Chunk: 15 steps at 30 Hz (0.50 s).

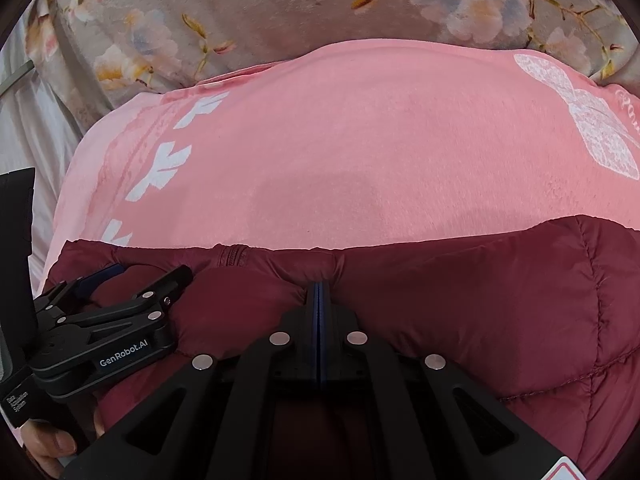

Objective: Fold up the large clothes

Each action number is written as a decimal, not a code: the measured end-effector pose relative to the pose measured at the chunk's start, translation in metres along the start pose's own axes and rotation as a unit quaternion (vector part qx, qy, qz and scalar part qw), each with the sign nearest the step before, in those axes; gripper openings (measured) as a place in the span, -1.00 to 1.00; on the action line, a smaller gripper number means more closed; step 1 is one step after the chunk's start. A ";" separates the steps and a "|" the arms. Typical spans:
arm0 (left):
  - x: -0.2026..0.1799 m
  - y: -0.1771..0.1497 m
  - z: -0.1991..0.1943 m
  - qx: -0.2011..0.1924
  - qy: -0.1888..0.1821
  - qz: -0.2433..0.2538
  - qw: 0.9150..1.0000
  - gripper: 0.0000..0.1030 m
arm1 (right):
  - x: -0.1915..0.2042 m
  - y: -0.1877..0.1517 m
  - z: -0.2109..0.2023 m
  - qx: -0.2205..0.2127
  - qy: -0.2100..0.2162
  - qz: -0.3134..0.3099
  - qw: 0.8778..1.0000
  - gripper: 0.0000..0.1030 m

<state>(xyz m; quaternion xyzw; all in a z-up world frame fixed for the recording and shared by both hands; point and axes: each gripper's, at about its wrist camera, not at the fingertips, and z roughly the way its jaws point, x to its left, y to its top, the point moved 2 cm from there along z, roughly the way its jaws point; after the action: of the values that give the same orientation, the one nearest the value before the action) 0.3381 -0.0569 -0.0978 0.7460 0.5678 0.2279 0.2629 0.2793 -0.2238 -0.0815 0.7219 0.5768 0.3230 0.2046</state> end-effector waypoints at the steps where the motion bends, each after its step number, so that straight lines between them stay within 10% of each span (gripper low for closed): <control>1: 0.000 0.000 0.000 0.000 0.000 0.000 1.000 0.77 | -0.001 0.000 -0.001 -0.001 0.003 0.002 1.000 -1.00; 7: 0.003 0.002 -0.003 0.002 0.000 0.001 1.000 0.77 | -0.022 0.006 -0.043 -0.062 -0.007 0.043 0.997 -0.95; 15: 0.039 0.012 -0.057 -0.039 0.036 -0.007 0.999 0.77 | -0.097 0.009 -0.084 -0.075 -0.139 0.078 0.984 -0.91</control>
<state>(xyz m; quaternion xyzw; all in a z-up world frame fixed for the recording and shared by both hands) 0.3201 -0.0136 -0.0449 0.7224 0.5727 0.2751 0.2728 0.2138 -0.3260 -0.0385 0.7854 0.4587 0.2766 0.3102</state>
